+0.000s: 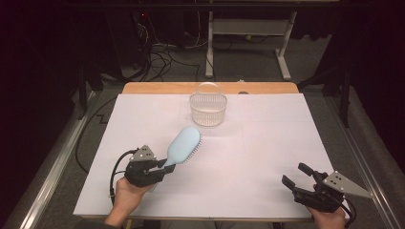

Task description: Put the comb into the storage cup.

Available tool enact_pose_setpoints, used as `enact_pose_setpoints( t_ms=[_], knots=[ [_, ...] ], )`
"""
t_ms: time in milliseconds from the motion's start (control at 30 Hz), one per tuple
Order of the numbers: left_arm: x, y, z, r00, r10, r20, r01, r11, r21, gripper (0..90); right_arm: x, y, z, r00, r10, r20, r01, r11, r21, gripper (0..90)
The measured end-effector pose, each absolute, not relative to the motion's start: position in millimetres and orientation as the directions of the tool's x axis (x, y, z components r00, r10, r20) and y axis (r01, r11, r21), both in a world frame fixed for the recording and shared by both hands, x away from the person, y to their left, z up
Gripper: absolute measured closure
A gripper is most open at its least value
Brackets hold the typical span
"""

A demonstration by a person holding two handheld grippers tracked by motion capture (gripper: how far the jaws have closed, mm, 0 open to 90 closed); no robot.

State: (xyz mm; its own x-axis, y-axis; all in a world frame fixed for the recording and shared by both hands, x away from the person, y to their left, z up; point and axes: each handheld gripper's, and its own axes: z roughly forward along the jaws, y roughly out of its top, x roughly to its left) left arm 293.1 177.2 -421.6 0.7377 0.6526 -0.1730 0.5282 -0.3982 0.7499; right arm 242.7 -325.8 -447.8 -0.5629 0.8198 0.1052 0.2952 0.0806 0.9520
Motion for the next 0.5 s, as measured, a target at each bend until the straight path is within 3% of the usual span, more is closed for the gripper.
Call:
enact_pose_setpoints(
  t_ms=[500],
  knots=[
    [289.7, 172.1, -426.5, 0.739, 0.654, -0.165, 0.52, -0.396, 0.757, 67.5, 253.1, -282.6, -442.3, -0.642, 0.762, 0.085, 0.261, 0.113, 0.959, 20.7]
  ],
)
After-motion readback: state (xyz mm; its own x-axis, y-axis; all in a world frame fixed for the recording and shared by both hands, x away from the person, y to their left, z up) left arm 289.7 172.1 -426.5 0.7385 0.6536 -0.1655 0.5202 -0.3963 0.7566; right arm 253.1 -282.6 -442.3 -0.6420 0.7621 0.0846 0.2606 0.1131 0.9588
